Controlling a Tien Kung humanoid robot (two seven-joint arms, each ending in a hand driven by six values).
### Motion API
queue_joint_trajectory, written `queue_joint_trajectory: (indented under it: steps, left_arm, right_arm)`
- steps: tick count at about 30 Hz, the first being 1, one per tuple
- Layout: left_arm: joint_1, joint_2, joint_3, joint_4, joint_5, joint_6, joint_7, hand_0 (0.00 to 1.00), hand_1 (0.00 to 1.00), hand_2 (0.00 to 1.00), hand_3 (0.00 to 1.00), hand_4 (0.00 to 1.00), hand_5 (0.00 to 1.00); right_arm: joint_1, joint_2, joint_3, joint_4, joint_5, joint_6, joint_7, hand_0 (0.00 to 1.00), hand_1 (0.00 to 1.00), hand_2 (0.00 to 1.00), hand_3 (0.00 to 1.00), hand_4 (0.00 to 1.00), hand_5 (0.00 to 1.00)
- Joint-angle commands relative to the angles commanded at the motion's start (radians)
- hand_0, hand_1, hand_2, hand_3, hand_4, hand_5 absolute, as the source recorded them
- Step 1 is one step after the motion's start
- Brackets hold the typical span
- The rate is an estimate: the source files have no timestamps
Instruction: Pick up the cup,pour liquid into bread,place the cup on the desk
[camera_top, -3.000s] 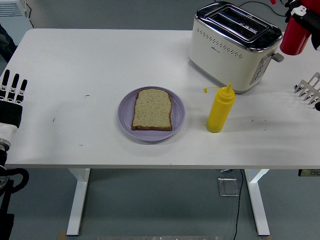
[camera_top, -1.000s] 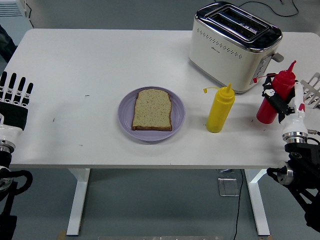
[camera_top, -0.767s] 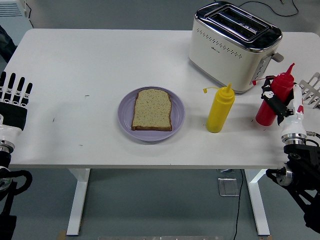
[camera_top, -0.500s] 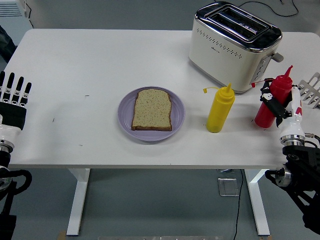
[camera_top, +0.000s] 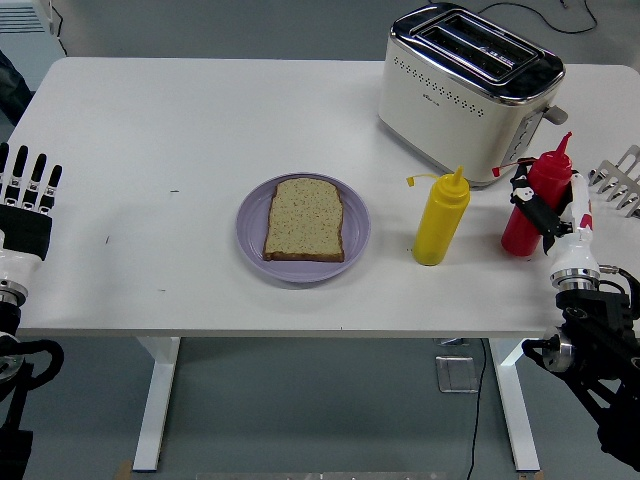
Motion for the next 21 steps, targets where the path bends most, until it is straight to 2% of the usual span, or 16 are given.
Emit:
queue_joint_trajectory:
  steps: [19,21]
  left_arm:
    - [-0.001,0.000,-0.001,0.000,0.000,0.001,-0.002,0.800,0.802,0.843,0.750,0.534,0.998]
    - [-0.001,0.000,0.000,0.000,0.000,0.001,-0.002,0.799,0.803,0.843,0.750,0.534,0.998]
  right_arm:
    - [-0.010,-0.007,-0.004,-0.013,-0.003,-0.003,0.000,0.276,0.259,0.340,0.421,0.338,0.160]
    - [-0.011,-0.007,-0.005,-0.012,-0.005,-0.004,0.000,0.294,0.275,0.357,0.431,0.372,0.167]
